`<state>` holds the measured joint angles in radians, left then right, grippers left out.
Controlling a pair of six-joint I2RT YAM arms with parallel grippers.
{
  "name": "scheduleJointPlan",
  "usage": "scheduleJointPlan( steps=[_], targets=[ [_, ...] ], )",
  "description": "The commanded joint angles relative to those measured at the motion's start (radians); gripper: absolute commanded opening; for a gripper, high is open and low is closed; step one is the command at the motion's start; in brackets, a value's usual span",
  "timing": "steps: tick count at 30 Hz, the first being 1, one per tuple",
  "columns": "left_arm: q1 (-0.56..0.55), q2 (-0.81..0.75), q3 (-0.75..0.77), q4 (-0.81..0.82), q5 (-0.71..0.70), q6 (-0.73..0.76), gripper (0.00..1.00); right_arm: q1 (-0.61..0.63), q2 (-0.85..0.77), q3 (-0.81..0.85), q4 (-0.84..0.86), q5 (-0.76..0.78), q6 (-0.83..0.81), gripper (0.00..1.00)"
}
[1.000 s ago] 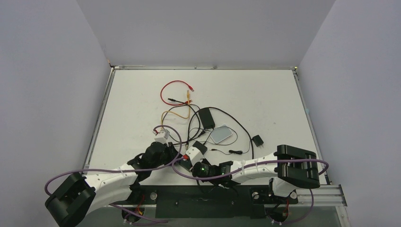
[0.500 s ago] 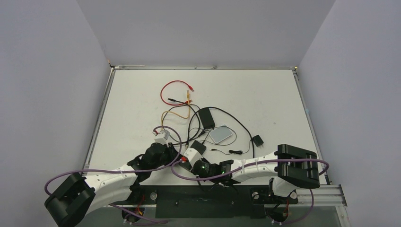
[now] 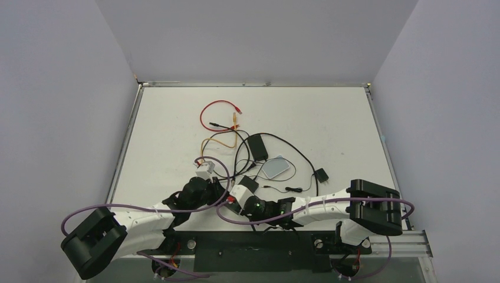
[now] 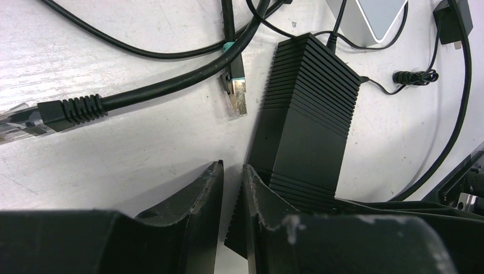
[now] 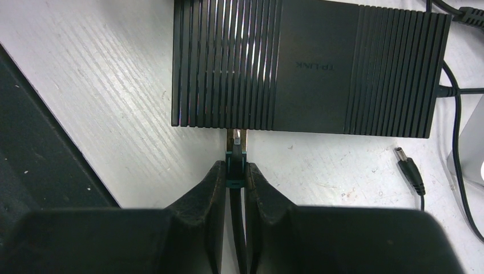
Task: Insert the plug into the switch port
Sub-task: Insert the connector into the switch port.
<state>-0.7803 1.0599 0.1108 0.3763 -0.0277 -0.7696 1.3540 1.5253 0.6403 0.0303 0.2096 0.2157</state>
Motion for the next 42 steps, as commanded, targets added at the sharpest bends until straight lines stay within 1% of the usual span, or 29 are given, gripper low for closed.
scheduleJointPlan(
  steps=[1, 7, 14, 22, 32, 37, 42],
  targets=[
    [-0.085, 0.021, 0.0, 0.034, 0.2, -0.022, 0.18, -0.048, -0.036, 0.051, 0.267, -0.007, -0.031, 0.0],
    [-0.124, 0.021, 0.0, 0.035, 0.177, -0.039, 0.18, -0.069, -0.02, 0.096, 0.269, -0.012, -0.036, 0.0],
    [-0.144, 0.026, -0.014, 0.049, 0.167, -0.053, 0.17, -0.075, -0.029, 0.119, 0.298, -0.018, -0.066, 0.0],
    [-0.17, 0.028, -0.019, 0.071, 0.165, -0.058, 0.17, -0.114, -0.066, 0.107, 0.376, -0.11, -0.087, 0.0],
    [-0.196, 0.065, -0.013, 0.103, 0.167, -0.057, 0.17, -0.135, -0.076, 0.118, 0.469, -0.17, -0.104, 0.0],
    [-0.2, 0.053, -0.006, 0.083, 0.154, -0.055, 0.16, -0.138, -0.093, 0.115, 0.431, -0.179, -0.11, 0.0],
    [-0.2, -0.038, 0.01, -0.008, 0.12, -0.054, 0.17, -0.138, -0.143, 0.051, 0.354, -0.212, -0.115, 0.0]
  ],
)
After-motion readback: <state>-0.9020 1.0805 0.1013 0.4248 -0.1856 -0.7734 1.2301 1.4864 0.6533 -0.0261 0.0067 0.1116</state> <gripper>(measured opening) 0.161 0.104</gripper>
